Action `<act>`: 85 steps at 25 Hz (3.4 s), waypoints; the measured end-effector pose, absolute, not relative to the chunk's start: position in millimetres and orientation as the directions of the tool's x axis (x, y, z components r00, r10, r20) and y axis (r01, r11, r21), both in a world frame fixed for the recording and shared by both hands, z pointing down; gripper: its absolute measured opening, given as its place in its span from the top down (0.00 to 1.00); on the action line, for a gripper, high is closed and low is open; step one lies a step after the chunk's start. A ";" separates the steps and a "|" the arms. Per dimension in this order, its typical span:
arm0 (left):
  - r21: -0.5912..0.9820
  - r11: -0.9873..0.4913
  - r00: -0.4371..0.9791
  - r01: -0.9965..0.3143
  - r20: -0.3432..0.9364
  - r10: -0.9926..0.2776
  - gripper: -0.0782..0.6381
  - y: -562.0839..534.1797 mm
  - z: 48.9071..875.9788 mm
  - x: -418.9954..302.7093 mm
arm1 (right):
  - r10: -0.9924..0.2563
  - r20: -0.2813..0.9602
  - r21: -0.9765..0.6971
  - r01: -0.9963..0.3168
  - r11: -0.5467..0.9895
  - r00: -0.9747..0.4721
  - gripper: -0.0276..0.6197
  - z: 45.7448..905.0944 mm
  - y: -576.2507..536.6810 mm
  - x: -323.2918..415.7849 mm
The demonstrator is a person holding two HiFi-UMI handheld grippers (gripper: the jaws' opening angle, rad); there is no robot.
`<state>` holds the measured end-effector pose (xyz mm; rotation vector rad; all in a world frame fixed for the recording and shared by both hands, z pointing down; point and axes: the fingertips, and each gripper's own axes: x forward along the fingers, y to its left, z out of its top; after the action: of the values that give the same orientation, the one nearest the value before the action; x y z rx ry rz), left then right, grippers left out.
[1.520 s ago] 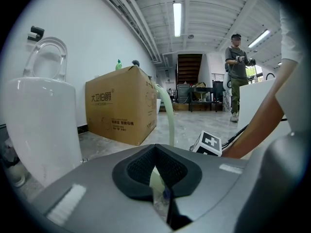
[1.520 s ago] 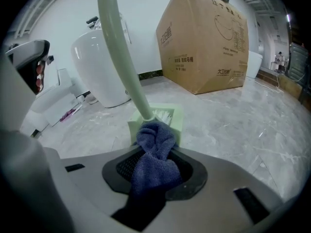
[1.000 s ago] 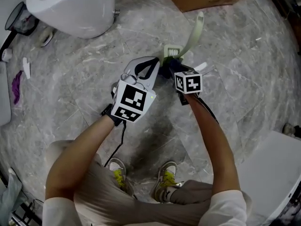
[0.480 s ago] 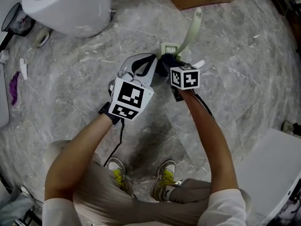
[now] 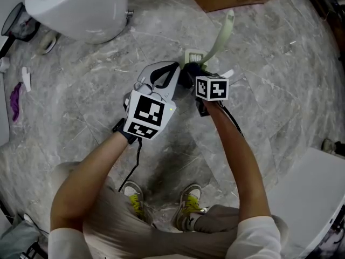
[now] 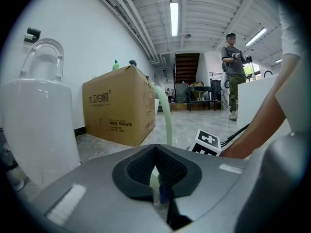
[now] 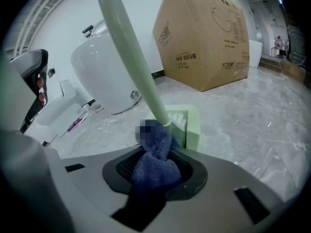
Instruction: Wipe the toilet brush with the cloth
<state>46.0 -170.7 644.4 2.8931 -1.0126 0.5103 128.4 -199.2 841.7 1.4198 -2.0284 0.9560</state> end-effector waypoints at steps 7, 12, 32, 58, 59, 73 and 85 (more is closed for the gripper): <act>-0.068 -0.776 0.736 -0.627 0.277 -0.618 0.89 -175.1 627.4 43.3 | -0.600 0.739 -0.230 -0.952 0.201 -0.305 0.78 839.3 -196.0 137.9; -0.058 -0.766 0.730 -0.640 0.266 -0.630 0.89 -179.3 622.4 34.9 | -0.591 0.750 -0.221 -0.954 0.201 -0.298 0.77 839.6 -191.8 137.7; -0.002 -0.723 0.711 -0.691 0.179 -0.680 0.89 -198.0 590.1 26.4 | -0.602 0.766 -0.064 -0.959 0.275 -0.224 0.78 764.1 -183.2 202.0; 0.043 -0.750 0.748 -0.660 0.121 -0.652 0.89 -202.8 563.0 38.5 | -0.838 0.437 -0.333 -0.924 0.186 -0.326 0.79 518.2 -152.4 195.4; 0.038 -0.751 0.749 -0.660 0.119 -0.652 0.89 -201.3 562.6 37.1 | -0.859 0.403 -0.370 -0.915 0.162 -0.315 0.79 511.6 -146.6 198.3; -0.044 -0.755 0.748 -0.655 0.105 -0.655 0.89 -189.1 533.0 36.3 | -0.968 0.139 -0.157 -0.970 0.187 -0.209 0.79 455.2 -169.3 203.6; -0.131 -0.779 0.738 -0.613 0.259 -0.623 0.89 -118.9 488.9 30.5 | -0.945 0.297 -0.120 -0.987 0.108 -0.140 0.79 479.6 -103.0 168.8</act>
<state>30.5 -118.9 488.9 2.9628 -1.0540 0.4630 168.8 -103.0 479.6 1.9578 -2.2256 0.4362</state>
